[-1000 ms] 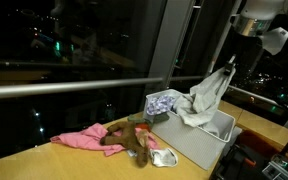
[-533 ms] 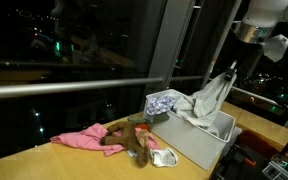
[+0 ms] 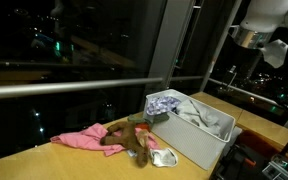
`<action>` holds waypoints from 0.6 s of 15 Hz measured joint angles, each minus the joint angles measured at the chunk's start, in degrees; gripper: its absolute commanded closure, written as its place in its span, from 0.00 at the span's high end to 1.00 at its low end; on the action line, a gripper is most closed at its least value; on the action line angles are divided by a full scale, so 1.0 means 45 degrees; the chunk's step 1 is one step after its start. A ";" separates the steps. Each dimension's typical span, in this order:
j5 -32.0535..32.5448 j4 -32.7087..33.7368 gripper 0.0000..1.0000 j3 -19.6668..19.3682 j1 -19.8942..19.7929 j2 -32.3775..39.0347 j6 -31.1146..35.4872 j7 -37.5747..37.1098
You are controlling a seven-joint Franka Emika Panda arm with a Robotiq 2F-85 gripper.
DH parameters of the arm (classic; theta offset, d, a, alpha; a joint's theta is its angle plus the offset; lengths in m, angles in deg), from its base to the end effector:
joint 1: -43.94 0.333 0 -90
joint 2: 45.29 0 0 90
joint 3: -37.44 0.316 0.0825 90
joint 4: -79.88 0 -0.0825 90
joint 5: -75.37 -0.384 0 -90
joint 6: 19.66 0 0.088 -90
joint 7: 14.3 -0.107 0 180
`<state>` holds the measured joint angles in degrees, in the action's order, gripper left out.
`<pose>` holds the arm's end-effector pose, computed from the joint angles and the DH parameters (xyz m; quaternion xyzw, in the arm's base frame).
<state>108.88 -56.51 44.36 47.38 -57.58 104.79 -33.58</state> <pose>0.4659 0.0643 0.4110 0.9643 0.0865 0.0638 0.2421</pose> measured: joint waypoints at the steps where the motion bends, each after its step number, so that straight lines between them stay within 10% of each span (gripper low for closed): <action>1: -0.0039 0.0010 0.99 0.0107 0.0036 0.0009 0.0068 -0.0011; 9: -0.0344 0.1449 1.00 0.1495 0.1102 0.1247 0.0139 -0.0271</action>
<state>107.33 -49.99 51.09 52.34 -51.96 105.42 -34.80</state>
